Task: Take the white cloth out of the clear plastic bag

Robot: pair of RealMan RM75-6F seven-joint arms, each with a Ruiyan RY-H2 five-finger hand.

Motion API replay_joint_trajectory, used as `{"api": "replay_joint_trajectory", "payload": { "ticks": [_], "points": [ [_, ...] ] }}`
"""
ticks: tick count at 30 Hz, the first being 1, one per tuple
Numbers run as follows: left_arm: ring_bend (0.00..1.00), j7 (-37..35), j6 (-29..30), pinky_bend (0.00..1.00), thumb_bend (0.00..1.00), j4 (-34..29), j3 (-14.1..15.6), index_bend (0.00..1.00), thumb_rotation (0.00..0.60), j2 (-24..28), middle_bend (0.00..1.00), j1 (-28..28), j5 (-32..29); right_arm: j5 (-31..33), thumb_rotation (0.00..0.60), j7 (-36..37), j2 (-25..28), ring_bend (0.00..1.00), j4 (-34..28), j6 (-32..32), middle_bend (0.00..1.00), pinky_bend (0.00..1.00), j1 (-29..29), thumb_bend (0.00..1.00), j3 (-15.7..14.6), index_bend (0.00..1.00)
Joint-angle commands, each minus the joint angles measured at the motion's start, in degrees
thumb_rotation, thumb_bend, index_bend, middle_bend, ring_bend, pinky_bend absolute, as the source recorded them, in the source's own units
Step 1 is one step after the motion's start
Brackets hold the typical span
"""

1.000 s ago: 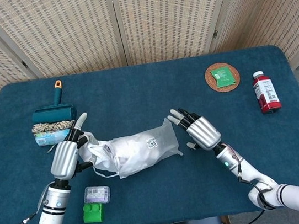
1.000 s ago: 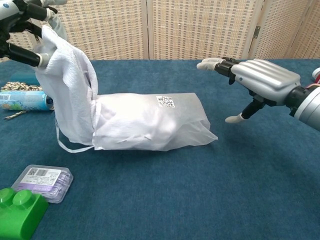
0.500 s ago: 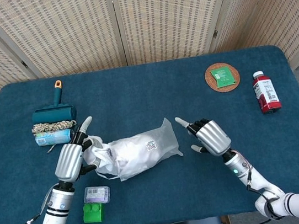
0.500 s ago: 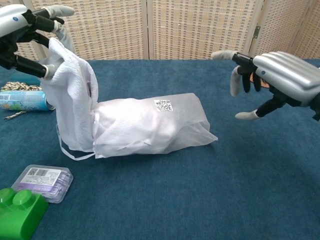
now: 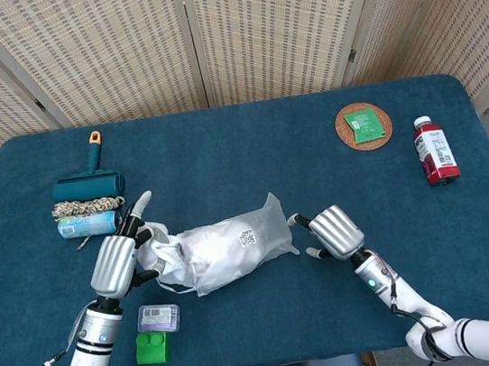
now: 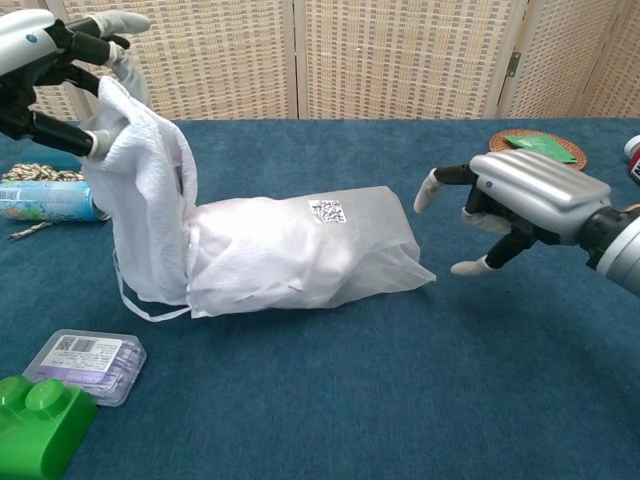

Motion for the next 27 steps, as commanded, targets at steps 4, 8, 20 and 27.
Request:
{"api": "replay_joint_trajectory", "payload": {
  "ticks": [4,8,20,27],
  "points": [
    [0.0,-0.19,0.05,0.25,0.44,0.02,0.0,0.66,0.6,0.03,0.0,0.13,0.14,0.23,0.6,-0.79,-0.94,1.0,-0.05,-1.61,1.0,1.0,0.79,0.0,0.4,0.38],
    [0.0,-0.3,0.1,0.25,0.44,0.06,0.07,0.66,0.6,-0.01,0.0,0.25,0.21,0.75,0.6,-1.68,-1.21,1.0,-0.61,-3.13,1.0,1.0,1.11,0.0,0.31,0.38],
    [0.0,-0.58,0.08,0.25,0.44,0.35,0.13,0.66,0.6,-0.43,0.0,0.43,0.42,2.27,0.6,-3.24,-3.59,1.0,0.68,-5.77,1.0,1.0,1.8,0.0,0.95,0.4],
    [0.0,-0.54,-0.03,0.25,0.44,0.49,0.18,0.66,0.6,-0.68,0.0,0.49,0.42,2.25,0.6,-2.5,-5.49,1.0,2.99,-6.14,1.0,1.0,2.3,0.02,1.31,0.48]
  ]
}}
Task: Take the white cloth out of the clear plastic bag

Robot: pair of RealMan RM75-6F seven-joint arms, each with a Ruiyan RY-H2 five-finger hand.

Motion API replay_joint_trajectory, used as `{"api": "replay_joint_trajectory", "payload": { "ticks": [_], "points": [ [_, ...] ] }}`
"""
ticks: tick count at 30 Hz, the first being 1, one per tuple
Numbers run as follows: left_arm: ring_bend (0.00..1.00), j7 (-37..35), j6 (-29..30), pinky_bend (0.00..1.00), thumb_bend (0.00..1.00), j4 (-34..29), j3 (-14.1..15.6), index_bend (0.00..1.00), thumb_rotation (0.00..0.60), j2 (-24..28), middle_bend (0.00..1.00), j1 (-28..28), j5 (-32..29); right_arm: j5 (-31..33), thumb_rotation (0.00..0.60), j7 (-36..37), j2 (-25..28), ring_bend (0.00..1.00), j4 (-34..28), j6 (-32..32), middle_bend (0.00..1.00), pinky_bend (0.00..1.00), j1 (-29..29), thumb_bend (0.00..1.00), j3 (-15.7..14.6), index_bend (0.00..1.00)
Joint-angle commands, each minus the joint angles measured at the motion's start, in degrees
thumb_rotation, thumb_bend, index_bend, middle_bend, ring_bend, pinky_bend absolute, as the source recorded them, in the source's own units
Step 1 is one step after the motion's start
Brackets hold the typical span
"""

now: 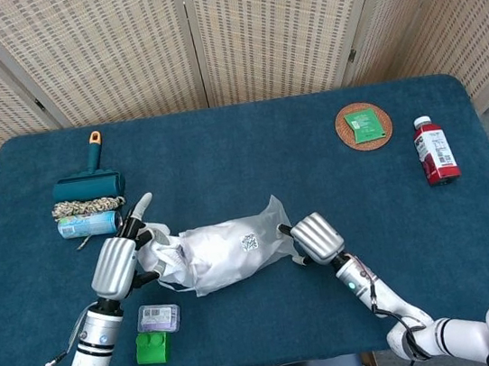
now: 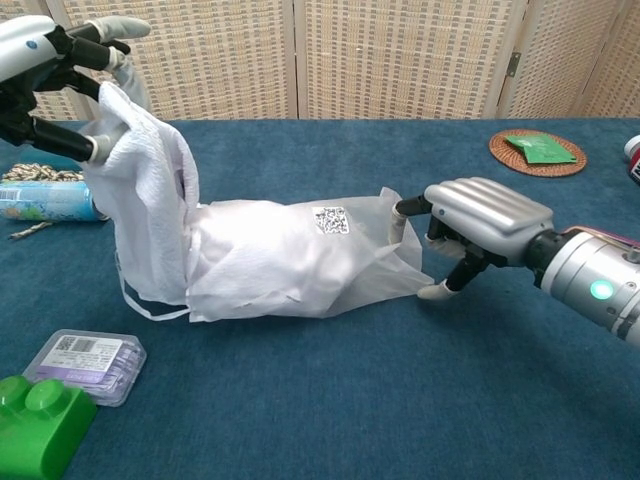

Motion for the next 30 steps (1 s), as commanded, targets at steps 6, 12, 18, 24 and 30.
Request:
{"api": "replay_joint_trajectory", "payload": {
  "ticks": [6,12,18,24,30],
  "points": [
    [0.0,-0.11,-0.07,0.25,0.44,0.14,0.07,0.66,0.6,-0.22,0.0,0.08,0.06,0.16,0.6,0.66,-2.02,1.0,2.56,-0.79,1.0,1.0,0.69,0.11,0.4,0.53],
    [0.0,-0.24,0.0,0.25,0.44,0.32,0.18,0.66,0.6,-0.38,0.0,0.25,0.15,0.0,0.6,1.23,-3.38,1.0,4.07,-0.66,1.0,1.0,1.05,0.27,0.66,0.6],
    [0.0,-0.48,0.09,0.25,0.44,0.5,0.26,0.66,0.6,-0.46,0.0,0.43,0.24,0.0,0.6,1.23,-4.11,1.0,5.07,-0.58,1.0,1.0,1.17,0.35,0.75,0.63],
    [0.0,-0.52,0.21,0.25,0.44,0.66,0.31,0.66,0.6,-0.21,0.0,0.71,0.19,-0.11,0.6,1.27,-3.71,1.0,5.39,0.18,1.0,1.0,0.81,0.4,0.75,0.67],
    [0.0,-0.78,0.39,0.25,0.44,0.93,0.53,0.66,0.6,0.5,0.0,1.23,0.12,0.6,0.6,0.3,-0.88,1.0,4.5,0.7,1.0,1.0,-0.33,0.41,0.71,0.67]
  ]
}}
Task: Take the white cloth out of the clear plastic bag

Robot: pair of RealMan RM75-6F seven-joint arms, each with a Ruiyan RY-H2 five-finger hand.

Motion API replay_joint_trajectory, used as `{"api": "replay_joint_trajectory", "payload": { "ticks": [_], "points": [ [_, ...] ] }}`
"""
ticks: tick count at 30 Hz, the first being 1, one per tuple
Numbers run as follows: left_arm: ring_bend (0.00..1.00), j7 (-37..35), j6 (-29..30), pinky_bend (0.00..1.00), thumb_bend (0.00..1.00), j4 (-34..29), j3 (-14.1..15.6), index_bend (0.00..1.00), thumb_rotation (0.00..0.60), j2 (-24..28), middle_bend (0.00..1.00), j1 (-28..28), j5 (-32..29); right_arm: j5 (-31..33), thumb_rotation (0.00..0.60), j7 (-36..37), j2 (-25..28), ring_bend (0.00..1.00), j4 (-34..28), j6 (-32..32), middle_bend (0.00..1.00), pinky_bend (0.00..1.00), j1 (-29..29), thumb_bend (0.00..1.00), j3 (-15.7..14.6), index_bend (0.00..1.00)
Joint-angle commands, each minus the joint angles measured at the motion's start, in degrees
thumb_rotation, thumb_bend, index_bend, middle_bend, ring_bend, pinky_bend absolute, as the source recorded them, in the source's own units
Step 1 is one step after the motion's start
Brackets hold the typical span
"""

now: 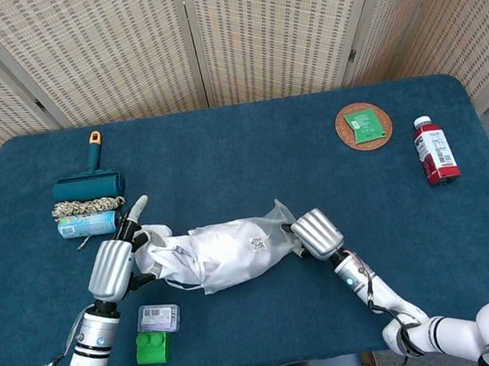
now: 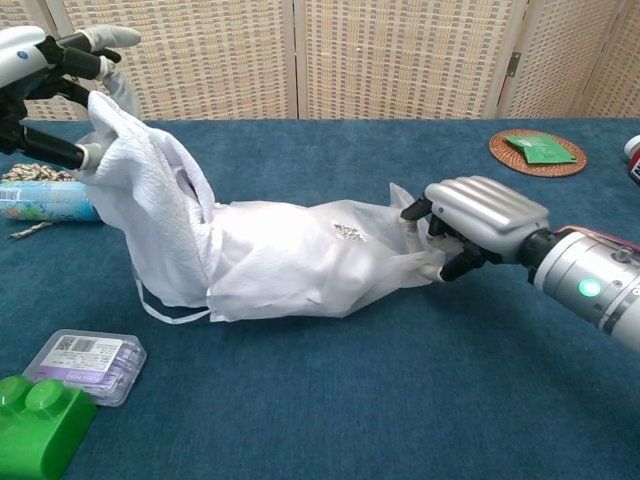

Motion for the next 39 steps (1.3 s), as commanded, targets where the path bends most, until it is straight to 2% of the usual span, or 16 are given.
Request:
{"api": "replay_joint_trajectory", "payload": {
  "ticks": [1,15,32,39],
  "points": [
    [0.0,-0.12,0.06,0.25,0.44,0.14,0.08,0.66,0.6,0.29,0.0,0.21,-0.09,0.52,0.6,-0.69,1.56,1.0,-0.66,0.28,1.0,1.0,-0.72,0.41,-0.02,0.67],
    [0.0,-0.38,-0.3,0.25,0.44,0.8,0.31,0.66,0.6,1.56,0.0,0.85,-0.51,4.03,0.6,-2.67,10.1,1.0,-3.49,2.06,1.0,1.0,-5.37,0.41,0.12,0.67],
    [0.0,1.25,-0.49,0.25,0.44,-0.64,-0.32,0.66,0.6,2.11,0.0,0.69,-1.03,6.06,0.6,-2.67,15.68,1.0,-4.82,4.8,1.0,1.0,-9.34,0.41,0.86,0.67],
    [0.0,1.5,-0.71,0.25,0.44,-0.29,-0.01,0.66,0.6,2.26,0.0,0.92,-1.38,6.43,0.6,-2.95,16.5,1.0,-3.96,3.66,1.0,1.0,-9.79,0.4,0.54,0.67]
  ]
}}
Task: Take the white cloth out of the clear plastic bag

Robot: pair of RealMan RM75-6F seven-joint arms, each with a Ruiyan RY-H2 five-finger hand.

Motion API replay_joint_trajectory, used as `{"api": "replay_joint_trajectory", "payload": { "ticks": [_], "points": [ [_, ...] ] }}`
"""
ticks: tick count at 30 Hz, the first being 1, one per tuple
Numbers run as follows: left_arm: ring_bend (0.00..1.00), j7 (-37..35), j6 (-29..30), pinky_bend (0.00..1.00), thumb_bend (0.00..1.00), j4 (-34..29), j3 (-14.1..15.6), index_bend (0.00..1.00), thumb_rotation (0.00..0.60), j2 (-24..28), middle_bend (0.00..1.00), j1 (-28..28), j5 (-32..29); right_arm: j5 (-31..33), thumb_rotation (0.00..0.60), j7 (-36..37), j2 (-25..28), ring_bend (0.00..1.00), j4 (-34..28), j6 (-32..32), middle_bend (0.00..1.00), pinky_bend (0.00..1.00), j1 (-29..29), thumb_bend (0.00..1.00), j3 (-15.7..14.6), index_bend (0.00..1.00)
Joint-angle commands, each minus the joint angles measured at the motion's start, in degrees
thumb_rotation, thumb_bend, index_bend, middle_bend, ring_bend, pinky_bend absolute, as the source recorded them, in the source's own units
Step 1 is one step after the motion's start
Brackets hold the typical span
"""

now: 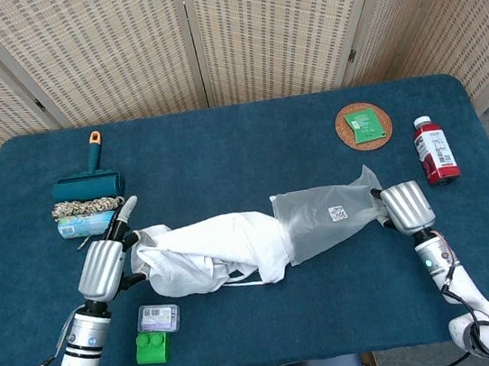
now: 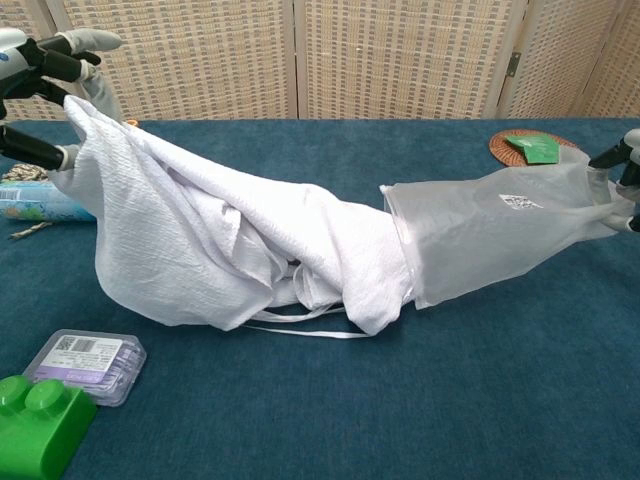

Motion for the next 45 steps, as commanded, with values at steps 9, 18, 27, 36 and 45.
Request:
{"api": "replay_joint_trajectory", "payload": {
  "ticks": [9,18,27,36,45],
  "points": [
    [0.0,-0.98,0.38,0.25,0.44,0.64,0.36,0.66,0.6,0.89,0.0,0.99,-0.52,0.57,0.6,-1.96,1.5,1.0,-0.55,-1.47,1.0,1.0,-0.32,0.39,-0.18,0.67],
    [0.0,-1.71,0.14,0.25,0.44,1.11,0.97,0.66,0.6,1.49,0.0,1.56,-0.43,0.87,0.6,-1.97,2.39,1.0,-1.19,-0.5,1.0,1.0,-1.03,0.39,0.44,0.67],
    [0.0,-2.07,0.17,0.25,0.44,1.1,0.91,0.61,0.6,1.3,0.0,1.63,-0.13,0.36,0.6,-1.68,2.86,1.0,-1.94,0.22,1.0,1.0,-1.09,0.32,0.88,0.56],
    [0.0,-2.87,0.66,0.25,0.43,1.37,1.13,0.33,0.6,2.37,0.0,2.06,1.05,-0.89,0.6,0.07,5.05,0.98,-3.75,1.83,0.98,1.0,-1.9,0.0,0.79,0.07],
    [0.0,-1.2,1.24,0.25,0.17,1.39,1.26,0.05,0.6,4.09,0.0,2.79,0.88,-2.02,0.6,0.73,9.44,0.68,-8.31,5.09,0.65,0.87,-3.74,0.0,0.91,0.0]
  ]
}}
